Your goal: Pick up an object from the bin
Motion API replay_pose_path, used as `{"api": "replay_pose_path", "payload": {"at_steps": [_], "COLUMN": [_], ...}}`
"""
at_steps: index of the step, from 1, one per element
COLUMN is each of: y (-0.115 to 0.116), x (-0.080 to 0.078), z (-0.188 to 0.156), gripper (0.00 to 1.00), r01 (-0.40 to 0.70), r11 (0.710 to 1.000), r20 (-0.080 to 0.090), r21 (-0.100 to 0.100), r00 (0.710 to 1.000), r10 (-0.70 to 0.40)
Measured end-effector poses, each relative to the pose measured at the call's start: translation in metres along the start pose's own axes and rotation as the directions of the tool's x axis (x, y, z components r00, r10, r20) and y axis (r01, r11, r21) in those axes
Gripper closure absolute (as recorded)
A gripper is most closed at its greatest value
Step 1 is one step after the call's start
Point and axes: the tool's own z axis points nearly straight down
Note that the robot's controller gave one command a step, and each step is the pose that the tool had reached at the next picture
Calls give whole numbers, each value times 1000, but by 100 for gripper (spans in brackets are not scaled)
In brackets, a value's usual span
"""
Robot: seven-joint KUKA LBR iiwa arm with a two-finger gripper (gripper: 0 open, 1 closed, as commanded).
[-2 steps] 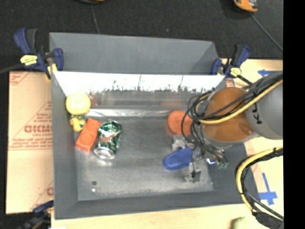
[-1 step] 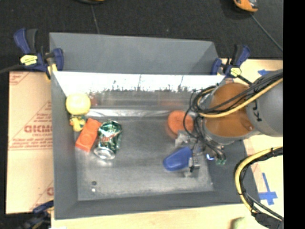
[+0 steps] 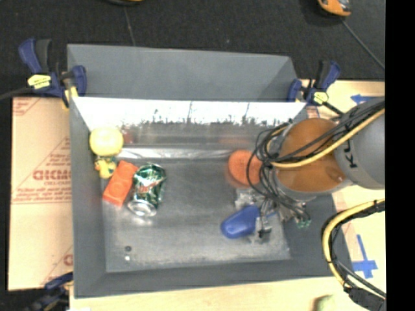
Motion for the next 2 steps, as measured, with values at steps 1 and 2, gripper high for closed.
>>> {"api": "replay_pose_path", "payload": {"at_steps": [1, 2], "y": [0, 0], "x": [0, 0], "z": [0, -4], "gripper": [100, 100], "r01": [0, 0], "r11": [1000, 1000], "r20": [0, 1], "r21": [0, 1], "r00": [1000, 1000], "r10": [0, 0]}}
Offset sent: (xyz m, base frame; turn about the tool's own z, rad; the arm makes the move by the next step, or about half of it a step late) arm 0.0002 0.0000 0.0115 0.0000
